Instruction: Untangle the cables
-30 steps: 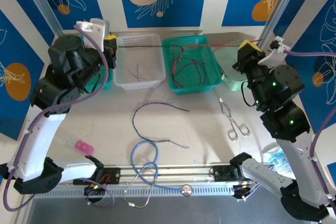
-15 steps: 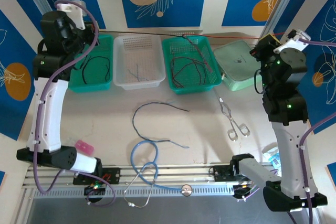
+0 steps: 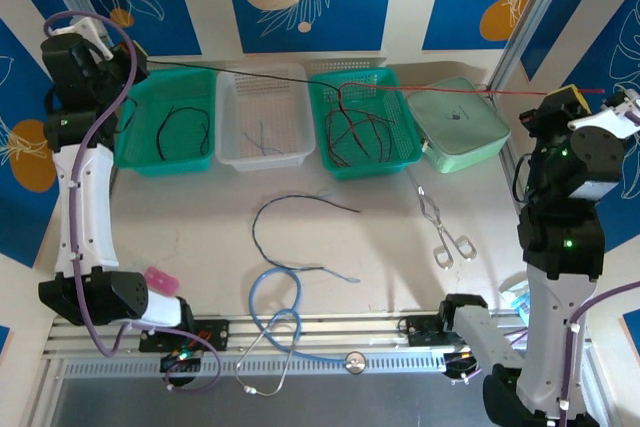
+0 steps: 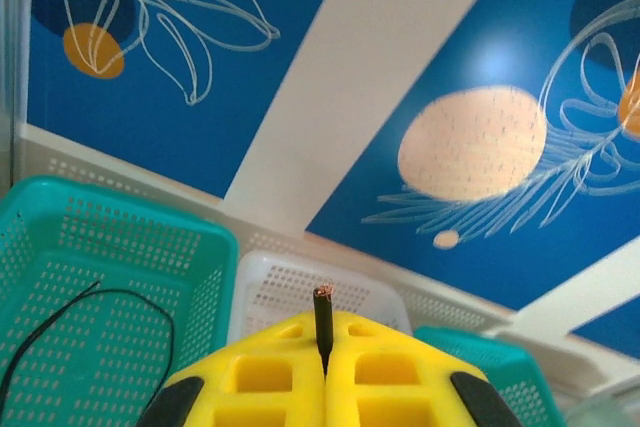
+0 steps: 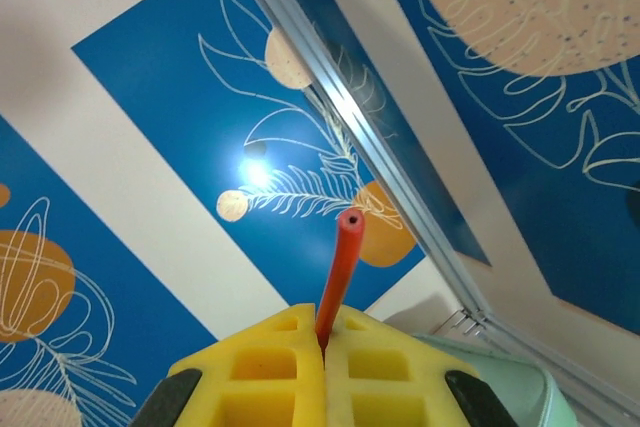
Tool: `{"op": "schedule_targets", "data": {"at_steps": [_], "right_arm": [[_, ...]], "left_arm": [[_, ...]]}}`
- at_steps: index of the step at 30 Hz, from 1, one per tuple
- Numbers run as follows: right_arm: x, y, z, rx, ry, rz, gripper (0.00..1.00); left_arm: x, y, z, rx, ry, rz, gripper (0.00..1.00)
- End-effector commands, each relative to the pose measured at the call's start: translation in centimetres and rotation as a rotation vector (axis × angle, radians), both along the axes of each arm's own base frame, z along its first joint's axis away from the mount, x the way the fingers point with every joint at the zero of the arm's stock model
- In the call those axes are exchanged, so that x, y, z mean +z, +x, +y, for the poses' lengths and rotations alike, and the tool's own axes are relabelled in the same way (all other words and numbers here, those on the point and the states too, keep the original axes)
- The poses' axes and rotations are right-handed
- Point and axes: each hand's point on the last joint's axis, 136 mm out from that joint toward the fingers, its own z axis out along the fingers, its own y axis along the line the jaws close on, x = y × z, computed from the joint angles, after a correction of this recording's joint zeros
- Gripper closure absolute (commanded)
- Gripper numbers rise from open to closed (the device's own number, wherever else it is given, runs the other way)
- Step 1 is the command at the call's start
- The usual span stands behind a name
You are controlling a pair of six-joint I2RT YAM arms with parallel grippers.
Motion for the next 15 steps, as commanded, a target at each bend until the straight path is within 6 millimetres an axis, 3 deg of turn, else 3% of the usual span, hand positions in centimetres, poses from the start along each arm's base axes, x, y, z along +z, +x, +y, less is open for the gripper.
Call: {"op": "schedule_targets", "data": {"at_steps": [1, 11, 15], "right_arm": [[0.3, -1.4, -1.5, -0.093, -0.004, -0.009, 1.0], [0.4, -5.4, -3.5, -0.235, -0.038, -0.03, 1.0], [0.4, -6.6, -4.2, -0.288, -0.055, -0.019, 1.0]], "left_arm": [[3.9, -1.8, 2.8, 0.119, -0.086, -0.157, 1.0], [3.2, -2.8, 6.6, 0.303, -0.201, -0.252, 1.0], [2.5, -2.2, 7.4, 0.319, -0.243, -0.243, 1.0]]}}
